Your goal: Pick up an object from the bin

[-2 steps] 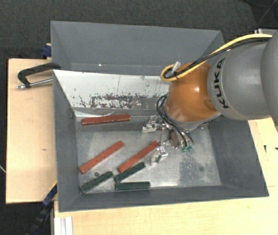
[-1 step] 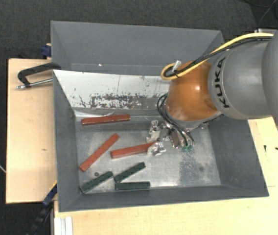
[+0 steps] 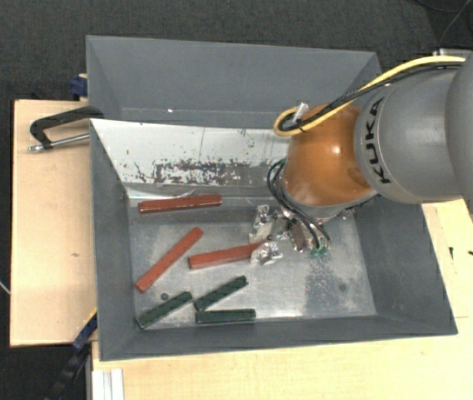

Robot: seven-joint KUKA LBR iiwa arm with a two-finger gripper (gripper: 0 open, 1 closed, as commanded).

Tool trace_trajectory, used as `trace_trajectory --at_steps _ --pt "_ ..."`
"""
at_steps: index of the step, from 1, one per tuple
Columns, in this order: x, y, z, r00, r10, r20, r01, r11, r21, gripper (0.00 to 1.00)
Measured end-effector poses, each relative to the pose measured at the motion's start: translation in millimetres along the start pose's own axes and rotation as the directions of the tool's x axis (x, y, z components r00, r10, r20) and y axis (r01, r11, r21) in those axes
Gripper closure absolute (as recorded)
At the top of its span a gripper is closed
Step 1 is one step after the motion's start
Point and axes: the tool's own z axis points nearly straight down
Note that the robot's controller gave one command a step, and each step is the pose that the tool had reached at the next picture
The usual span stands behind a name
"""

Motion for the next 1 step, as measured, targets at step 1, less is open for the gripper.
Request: trace_trajectory --at_steps 1 --pt "15.6 5.2 -158.2 1.000 0.002 0.000 -0.002 1.000 0.000 1.00"
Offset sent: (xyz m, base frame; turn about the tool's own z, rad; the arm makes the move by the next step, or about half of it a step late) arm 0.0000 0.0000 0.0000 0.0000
